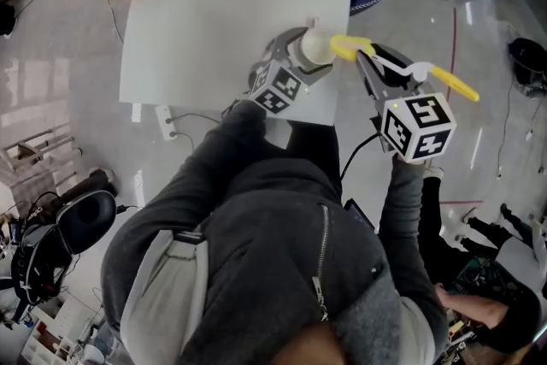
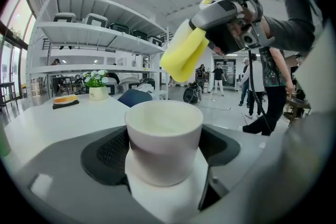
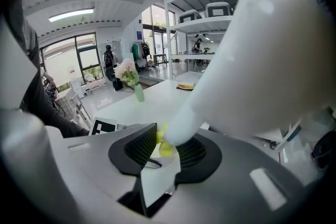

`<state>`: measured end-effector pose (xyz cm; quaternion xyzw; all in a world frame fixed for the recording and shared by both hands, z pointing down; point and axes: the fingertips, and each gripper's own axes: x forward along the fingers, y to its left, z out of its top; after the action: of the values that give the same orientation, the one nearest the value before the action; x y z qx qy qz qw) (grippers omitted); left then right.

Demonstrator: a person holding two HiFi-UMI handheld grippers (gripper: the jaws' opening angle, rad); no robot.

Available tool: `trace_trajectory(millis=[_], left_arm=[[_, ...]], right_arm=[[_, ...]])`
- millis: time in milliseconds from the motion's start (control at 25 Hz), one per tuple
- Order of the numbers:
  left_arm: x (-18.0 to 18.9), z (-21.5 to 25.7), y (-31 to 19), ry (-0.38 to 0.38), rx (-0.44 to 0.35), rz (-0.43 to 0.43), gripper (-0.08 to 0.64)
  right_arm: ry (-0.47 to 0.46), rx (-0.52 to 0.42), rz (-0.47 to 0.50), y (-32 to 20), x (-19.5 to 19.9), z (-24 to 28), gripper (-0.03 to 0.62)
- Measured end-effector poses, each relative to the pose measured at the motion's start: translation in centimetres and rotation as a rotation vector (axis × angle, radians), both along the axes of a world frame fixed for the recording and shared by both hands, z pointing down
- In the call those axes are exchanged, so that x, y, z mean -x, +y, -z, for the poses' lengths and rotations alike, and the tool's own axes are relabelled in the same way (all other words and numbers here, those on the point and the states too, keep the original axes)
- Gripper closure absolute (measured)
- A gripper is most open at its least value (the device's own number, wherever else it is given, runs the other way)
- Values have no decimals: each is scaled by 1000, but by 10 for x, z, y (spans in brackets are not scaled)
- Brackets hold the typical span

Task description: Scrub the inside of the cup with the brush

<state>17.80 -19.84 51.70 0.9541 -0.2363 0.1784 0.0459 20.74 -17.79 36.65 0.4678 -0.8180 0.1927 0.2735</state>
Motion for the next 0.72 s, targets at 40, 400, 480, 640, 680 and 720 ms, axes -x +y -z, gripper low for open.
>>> trace_trajectory(millis=[40,400,480,640,680,720], left_arm=[[0,0,0,0,1,0,150],[2,-4,-1,-1,6,1,150],[4,-4,-2,0,8,2,150],[4,-5,-3,2,11,1,149],[4,-5,-3,3,12,2,150],[4,-5,-3,4,13,3,149]], right_arm=[[6,4,19,-1,5,-2,476],[61,52,115,-15,33,-32,477],[82,66,123,-16,36,-42,477],[107,87,139,-18,40,-57,476],[118,89,145,-19,41,-59,477],[133,90,152,-19,42,-62,477]])
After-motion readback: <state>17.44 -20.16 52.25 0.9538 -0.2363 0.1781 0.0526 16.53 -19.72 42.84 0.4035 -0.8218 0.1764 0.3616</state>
